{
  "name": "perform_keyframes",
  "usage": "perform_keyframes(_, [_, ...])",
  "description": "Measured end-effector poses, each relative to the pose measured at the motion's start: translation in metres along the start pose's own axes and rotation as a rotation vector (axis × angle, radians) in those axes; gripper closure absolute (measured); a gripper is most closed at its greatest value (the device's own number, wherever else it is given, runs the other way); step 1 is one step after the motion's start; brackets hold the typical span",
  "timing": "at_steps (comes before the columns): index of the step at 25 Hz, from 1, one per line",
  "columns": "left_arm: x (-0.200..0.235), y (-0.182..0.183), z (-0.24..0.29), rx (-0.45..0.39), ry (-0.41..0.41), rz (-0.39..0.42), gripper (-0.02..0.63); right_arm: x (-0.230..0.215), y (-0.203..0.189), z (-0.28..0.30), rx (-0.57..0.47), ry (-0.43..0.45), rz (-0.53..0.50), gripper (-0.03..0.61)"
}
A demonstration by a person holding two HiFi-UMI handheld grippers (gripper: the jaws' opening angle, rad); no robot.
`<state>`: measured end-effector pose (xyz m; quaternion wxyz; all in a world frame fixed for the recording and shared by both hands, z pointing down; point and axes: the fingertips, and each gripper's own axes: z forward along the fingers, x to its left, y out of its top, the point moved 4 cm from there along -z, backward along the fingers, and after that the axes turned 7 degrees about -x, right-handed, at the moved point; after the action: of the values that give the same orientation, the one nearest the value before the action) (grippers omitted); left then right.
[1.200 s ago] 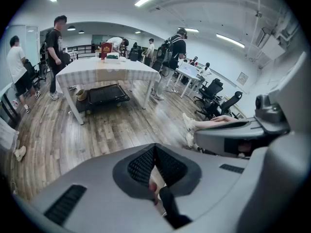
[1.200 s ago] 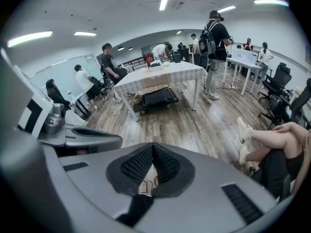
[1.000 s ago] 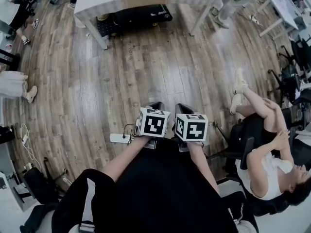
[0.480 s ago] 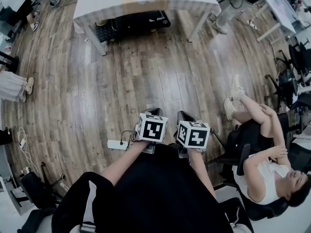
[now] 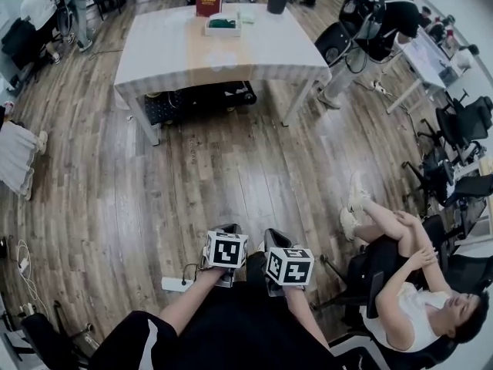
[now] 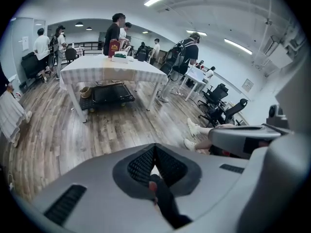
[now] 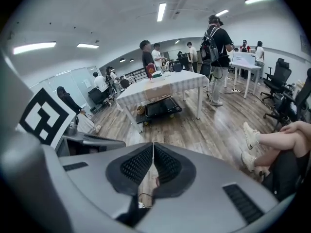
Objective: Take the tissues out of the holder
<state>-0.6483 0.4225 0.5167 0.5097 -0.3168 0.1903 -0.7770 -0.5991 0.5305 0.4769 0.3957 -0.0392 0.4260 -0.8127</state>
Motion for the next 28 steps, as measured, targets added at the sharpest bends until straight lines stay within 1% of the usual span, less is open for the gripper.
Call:
perform_keyframes(2, [0.001,0.008,0.006,-0.012,-0.011,0.002,0.612,-0.004,0.001,0.006,0.014,-0.004,-0.018,0.565])
perform_keyframes(5, [0.002,0.024,0.009,-0.029,-0.001,0.004,0.614,-0.001,0.01,0.025,0.03,0.031,-0.034,0.565])
perform_keyframes(9, [0.011,0.049,0.023,-0.036,0.019,-0.017,0.612,0.005,0.041,0.057,0.032,0.087,-0.063,0.563])
perform_keyframes(12, [0.038,0.075,0.033,-0.039,0.069,-0.055,0.612,0.02,0.071,0.096,0.045,0.148,-0.115,0.563])
perform_keyframes(16, [0.073,0.127,0.058,-0.06,0.129,-0.099,0.612,0.026,0.119,0.148,0.061,0.205,-0.168,0.563])
perform_keyframes(21, [0.095,0.197,0.093,-0.073,0.176,-0.148,0.613,0.017,0.178,0.202,0.088,0.273,-0.212,0.563])
perform_keyframes(24, [0.102,0.23,0.114,-0.068,0.195,-0.164,0.613,0.004,0.21,0.229,0.086,0.299,-0.219,0.563])
perform_keyframes(28, [0.112,0.264,0.135,-0.072,0.237,-0.164,0.613,-0.011,0.242,0.257,0.077,0.326,-0.202,0.563])
